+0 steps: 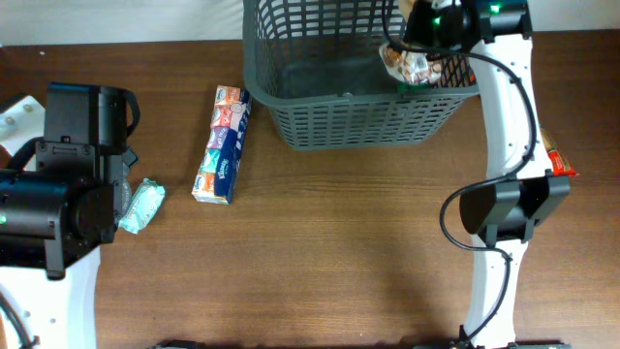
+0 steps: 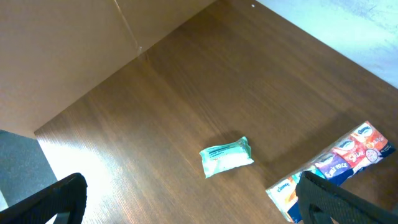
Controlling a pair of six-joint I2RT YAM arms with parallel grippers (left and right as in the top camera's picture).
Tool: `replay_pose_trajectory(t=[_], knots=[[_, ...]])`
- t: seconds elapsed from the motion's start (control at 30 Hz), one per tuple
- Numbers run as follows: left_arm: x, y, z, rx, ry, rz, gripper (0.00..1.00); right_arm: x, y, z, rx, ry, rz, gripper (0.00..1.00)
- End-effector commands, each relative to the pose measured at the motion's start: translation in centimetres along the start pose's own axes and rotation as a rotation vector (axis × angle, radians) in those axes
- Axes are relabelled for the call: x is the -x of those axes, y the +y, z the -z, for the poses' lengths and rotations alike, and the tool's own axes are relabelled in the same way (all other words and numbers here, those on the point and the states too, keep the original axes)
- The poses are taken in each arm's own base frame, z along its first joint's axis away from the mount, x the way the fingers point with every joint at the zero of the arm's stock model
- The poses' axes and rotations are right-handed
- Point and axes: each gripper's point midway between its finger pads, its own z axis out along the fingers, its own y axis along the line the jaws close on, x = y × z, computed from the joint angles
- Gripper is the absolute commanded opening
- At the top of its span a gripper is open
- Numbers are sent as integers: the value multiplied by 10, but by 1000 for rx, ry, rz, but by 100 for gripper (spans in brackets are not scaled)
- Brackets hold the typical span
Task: Pack container
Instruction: 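Carry the Panitee bag with the right gripper over the basket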
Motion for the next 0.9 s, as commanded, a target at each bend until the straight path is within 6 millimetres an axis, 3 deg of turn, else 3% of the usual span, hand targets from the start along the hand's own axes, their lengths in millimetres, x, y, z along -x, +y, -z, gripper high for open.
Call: replay_pose_trajectory(t=[0.0,0.17,0.53,0.67,0.73,0.87], knots=[[3,5,3,1,-14,25,99,-4,-18,-9,-105,12,39,4],[3,5,3,1,-14,25,99,-19,-29,-20,-148,70,40,4],[3,5,3,1,-14,25,99,-32,-38,-28,-183,118,35,13],[3,5,3,1,-14,25,99,-39,-41,-33,-190,142,33,18],[3,5,3,1,-14,25,99,-41,-42,-35,-192,149,32,27],[3,5,3,1,-14,25,99,-43,-43,-36,-195,156,32,31]])
